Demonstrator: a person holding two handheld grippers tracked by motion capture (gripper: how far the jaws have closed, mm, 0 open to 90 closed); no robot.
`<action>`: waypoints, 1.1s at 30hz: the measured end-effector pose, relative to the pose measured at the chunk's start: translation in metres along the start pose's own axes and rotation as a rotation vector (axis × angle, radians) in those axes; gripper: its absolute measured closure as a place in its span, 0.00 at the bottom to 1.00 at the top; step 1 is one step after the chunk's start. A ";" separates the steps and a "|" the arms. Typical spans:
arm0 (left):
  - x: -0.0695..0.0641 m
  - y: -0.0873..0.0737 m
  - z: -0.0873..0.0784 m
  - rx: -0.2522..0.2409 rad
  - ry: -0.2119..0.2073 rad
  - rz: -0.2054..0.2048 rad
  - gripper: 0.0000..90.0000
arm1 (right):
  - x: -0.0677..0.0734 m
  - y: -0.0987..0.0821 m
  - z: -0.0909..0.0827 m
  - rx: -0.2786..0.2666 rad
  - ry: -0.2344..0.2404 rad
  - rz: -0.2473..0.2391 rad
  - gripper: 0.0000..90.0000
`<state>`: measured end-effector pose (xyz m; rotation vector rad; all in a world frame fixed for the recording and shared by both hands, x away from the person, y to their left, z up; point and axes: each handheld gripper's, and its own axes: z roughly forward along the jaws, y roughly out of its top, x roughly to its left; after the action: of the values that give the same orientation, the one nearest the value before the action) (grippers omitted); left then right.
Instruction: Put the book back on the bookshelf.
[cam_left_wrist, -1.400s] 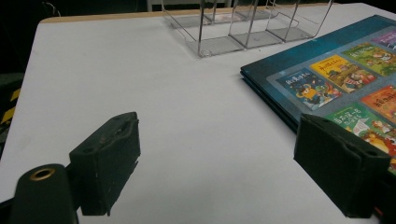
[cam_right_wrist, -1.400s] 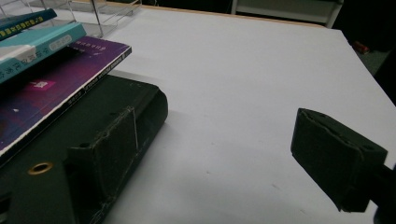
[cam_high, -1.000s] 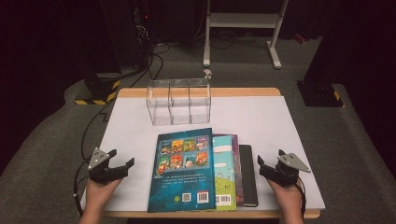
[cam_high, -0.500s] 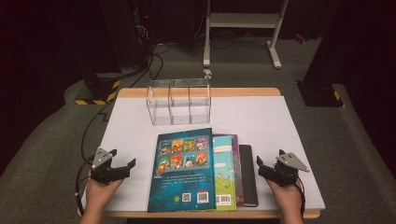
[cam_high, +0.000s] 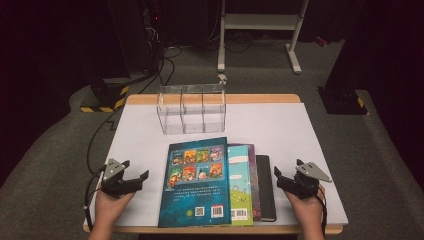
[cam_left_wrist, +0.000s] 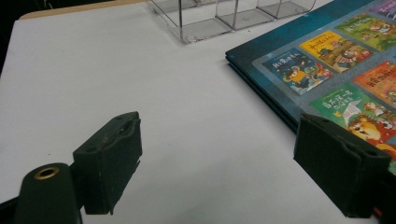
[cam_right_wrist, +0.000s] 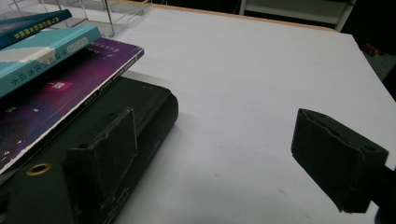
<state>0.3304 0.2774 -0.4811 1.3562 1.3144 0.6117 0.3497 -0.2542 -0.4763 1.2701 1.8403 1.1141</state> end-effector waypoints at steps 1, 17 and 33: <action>-0.002 0.000 0.001 -0.004 -0.003 -0.003 0.17 | -0.001 0.000 0.000 0.002 -0.009 0.012 0.18; -0.023 0.019 0.006 -0.028 -0.033 -0.021 0.17 | -0.004 0.010 -0.003 -0.017 -0.012 -0.006 0.18; -0.039 0.007 0.015 0.007 -0.072 0.016 0.17 | -0.001 0.021 -0.007 -0.056 0.029 -0.017 0.21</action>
<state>0.3363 0.2381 -0.4670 1.3832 1.2501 0.5643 0.3523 -0.2537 -0.4541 1.2100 1.8247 1.1718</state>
